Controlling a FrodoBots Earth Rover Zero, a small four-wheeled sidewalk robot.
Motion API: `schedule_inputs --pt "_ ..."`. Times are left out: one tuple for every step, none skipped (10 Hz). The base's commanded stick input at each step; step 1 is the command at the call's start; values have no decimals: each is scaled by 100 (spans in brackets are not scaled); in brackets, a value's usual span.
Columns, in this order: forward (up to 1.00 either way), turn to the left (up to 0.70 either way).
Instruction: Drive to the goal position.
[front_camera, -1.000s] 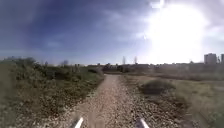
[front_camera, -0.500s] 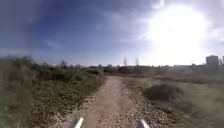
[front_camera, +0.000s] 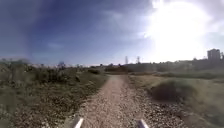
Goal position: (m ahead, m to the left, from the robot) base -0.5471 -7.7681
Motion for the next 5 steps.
schedule_inputs --pt "50 0" --pt "50 0" --pt "50 0" --pt "50 0" --pt "50 0"
